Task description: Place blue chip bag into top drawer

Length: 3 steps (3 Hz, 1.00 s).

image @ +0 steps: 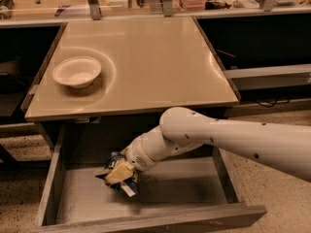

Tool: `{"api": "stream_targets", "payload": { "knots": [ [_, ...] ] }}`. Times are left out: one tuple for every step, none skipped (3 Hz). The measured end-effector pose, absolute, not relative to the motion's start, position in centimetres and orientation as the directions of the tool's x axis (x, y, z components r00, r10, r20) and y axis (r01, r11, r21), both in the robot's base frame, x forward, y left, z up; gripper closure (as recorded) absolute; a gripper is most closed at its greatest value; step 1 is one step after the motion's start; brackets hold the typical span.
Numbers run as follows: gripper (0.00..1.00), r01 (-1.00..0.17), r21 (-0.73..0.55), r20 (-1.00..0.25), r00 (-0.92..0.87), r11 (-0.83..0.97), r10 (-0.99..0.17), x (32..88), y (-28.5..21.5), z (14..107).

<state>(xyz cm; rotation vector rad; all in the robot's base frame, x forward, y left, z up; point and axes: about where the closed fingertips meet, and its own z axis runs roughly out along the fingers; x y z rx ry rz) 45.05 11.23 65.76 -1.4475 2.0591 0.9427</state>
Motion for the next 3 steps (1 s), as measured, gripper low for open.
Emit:
{"api": "stream_targets", "payload": {
  "knots": [
    [0.82, -0.937, 0.274, -0.696, -0.349, 0.218, -0.628, 45.13, 11.27, 65.70],
    [0.59, -0.937, 0.274, -0.696, -0.349, 0.218, -0.628, 45.13, 11.27, 65.70],
    [0.36, -0.937, 0.274, -0.696, -0.349, 0.218, -0.628, 45.13, 11.27, 65.70]
  ]
}}
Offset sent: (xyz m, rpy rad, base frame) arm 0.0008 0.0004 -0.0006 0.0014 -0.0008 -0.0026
